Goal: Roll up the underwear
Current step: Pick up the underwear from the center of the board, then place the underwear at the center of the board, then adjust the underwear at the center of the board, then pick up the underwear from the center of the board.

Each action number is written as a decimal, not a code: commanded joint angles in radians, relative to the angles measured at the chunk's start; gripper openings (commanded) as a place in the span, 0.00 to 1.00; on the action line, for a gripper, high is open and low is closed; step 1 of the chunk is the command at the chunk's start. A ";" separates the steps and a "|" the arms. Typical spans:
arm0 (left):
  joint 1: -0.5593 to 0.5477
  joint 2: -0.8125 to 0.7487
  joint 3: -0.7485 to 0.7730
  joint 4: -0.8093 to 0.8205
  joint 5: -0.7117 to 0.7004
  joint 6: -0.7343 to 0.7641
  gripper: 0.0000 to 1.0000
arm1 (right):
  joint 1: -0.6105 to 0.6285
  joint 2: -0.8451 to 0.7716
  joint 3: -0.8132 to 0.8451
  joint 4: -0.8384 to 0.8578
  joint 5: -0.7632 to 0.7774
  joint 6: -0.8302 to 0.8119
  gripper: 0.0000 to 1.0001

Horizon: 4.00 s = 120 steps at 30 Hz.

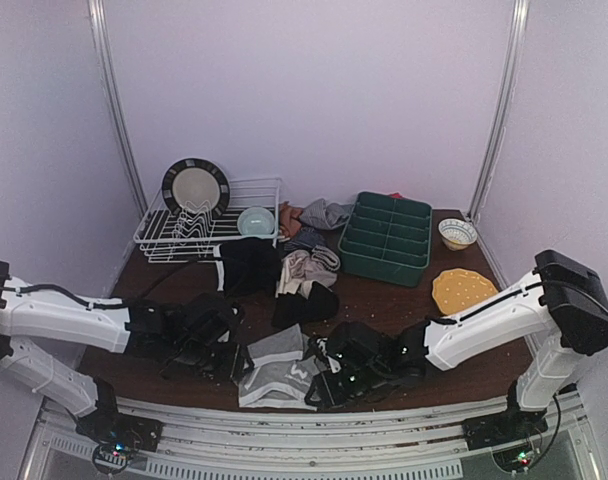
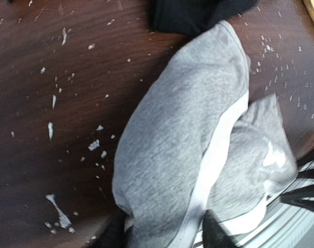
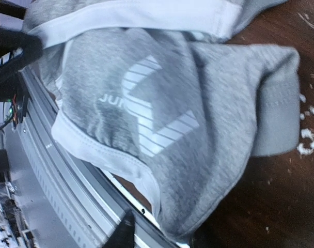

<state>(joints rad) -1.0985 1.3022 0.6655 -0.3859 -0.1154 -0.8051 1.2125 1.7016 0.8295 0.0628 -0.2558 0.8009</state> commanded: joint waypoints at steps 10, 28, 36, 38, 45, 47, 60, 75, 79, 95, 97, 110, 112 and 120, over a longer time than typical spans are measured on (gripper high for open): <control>0.022 -0.222 0.096 -0.128 -0.203 0.094 0.00 | -0.026 -0.370 0.007 -0.238 0.294 -0.115 0.00; 0.074 -0.273 -0.061 -0.050 -0.116 -0.042 0.00 | -0.089 -0.522 -0.158 -0.224 0.205 -0.030 0.00; -0.052 -0.345 -0.204 -0.041 -0.024 -0.172 0.09 | 0.007 -0.478 -0.291 -0.166 0.094 0.043 0.00; -0.099 -0.340 -0.208 -0.074 -0.020 -0.207 0.15 | 0.060 -0.436 -0.294 -0.182 0.088 0.049 0.00; -0.198 -0.401 -0.119 -0.295 -0.140 -0.265 0.65 | 0.191 -0.329 -0.230 -0.198 0.011 0.008 0.00; -0.198 -0.427 -0.090 -0.314 -0.199 -0.243 0.76 | 0.204 -0.320 -0.199 -0.219 -0.006 -0.019 0.00; -0.105 0.173 0.330 -0.233 -0.199 0.084 0.98 | 0.210 -0.332 -0.244 -0.221 0.091 0.034 0.00; -0.076 0.457 0.458 -0.222 -0.293 0.110 0.50 | 0.219 -0.380 -0.266 -0.202 0.167 0.059 0.00; -0.038 0.267 0.406 -0.218 -0.389 0.134 0.03 | 0.219 -0.420 -0.214 -0.308 0.299 0.013 0.00; -0.064 -0.486 -0.055 -0.507 -0.233 -0.226 0.97 | 0.277 -0.240 -0.141 -0.283 0.069 -0.052 0.65; -0.075 -0.550 -0.015 -0.562 -0.262 -0.226 0.98 | 0.273 -0.297 -0.107 -0.335 0.120 -0.077 0.74; 0.143 -0.027 0.201 -0.281 -0.172 0.128 0.94 | -0.114 -0.260 -0.040 -0.260 0.232 -0.142 0.74; 0.212 0.045 0.191 -0.197 -0.113 0.167 0.94 | -0.121 -0.225 -0.015 -0.267 0.220 -0.154 0.73; 0.331 0.300 0.258 -0.043 0.079 0.264 0.87 | -0.124 -0.249 -0.043 -0.232 0.167 -0.149 0.69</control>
<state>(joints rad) -0.7765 1.5177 0.8673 -0.5446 -0.1612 -0.6235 1.0916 1.4845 0.7959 -0.1860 -0.0666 0.6571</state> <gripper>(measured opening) 0.889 0.700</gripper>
